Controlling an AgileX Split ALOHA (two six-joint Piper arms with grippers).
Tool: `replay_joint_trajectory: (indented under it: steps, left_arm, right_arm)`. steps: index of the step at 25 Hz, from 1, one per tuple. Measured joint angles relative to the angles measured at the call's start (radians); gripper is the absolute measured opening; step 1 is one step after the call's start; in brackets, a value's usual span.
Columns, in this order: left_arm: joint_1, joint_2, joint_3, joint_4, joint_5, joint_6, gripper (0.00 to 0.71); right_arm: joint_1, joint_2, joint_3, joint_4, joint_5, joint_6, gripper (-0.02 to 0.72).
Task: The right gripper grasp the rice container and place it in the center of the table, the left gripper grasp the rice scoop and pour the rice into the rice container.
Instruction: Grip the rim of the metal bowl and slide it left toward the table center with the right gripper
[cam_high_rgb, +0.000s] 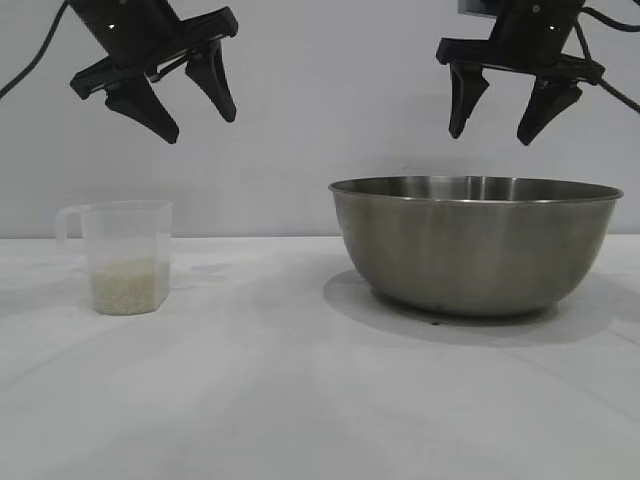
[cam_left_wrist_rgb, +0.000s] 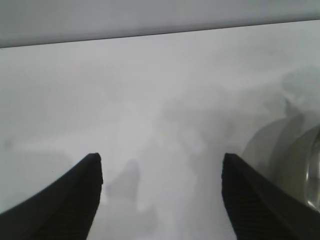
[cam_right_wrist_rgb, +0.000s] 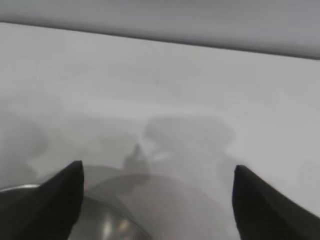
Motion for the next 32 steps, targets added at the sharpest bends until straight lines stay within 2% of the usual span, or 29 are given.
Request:
replay_joint_trajectory:
  steps: [3, 6, 9, 13, 14, 16, 20, 26, 28, 30, 32]
  left_arm:
    - [0.000, 0.000, 0.000, 0.000, 0.002, 0.000, 0.482]
    - [0.000, 0.000, 0.000, 0.000, 0.002, 0.000, 0.482]
    - [0.000, 0.000, 0.000, 0.000, 0.002, 0.000, 0.482]
    - [0.000, 0.000, 0.000, 0.000, 0.002, 0.000, 0.482]
    - [0.000, 0.000, 0.000, 0.000, 0.002, 0.000, 0.482]
    - [0.000, 0.000, 0.000, 0.000, 0.002, 0.000, 0.482]
    - [0.000, 0.000, 0.000, 0.000, 0.005, 0.000, 0.482]
    - [0.000, 0.000, 0.000, 0.000, 0.009, 0.000, 0.482]
    - [0.000, 0.000, 0.000, 0.000, 0.009, 0.000, 0.482]
    - [0.000, 0.000, 0.000, 0.000, 0.013, 0.000, 0.482]
    - [0.000, 0.000, 0.000, 0.004, 0.018, 0.000, 0.482]
  right_arm:
    - [0.000, -0.014, -0.002, -0.008, 0.126, 0.000, 0.517]
    - [0.000, -0.014, -0.002, -0.011, 0.180, 0.000, 0.517]
    - [0.000, -0.014, -0.002, -0.014, 0.187, 0.002, 0.421]
    - [0.000, -0.012, -0.002, -0.042, 0.189, 0.044, 0.428]
    - [0.000, -0.005, -0.002, -0.053, 0.189, 0.058, 0.387]
    - [0.000, 0.009, 0.000, -0.063, 0.189, 0.069, 0.403]
    - [0.000, 0.039, 0.058, -0.041, 0.187, 0.077, 0.403]
    - [0.001, 0.088, 0.117, -0.039, 0.186, 0.079, 0.403]
    - [0.001, 0.102, 0.117, -0.039, 0.182, 0.079, 0.293]
    - [0.001, 0.106, 0.117, -0.039, 0.181, 0.079, 0.136]
    - [0.001, 0.103, 0.115, -0.014, 0.178, 0.077, 0.069]
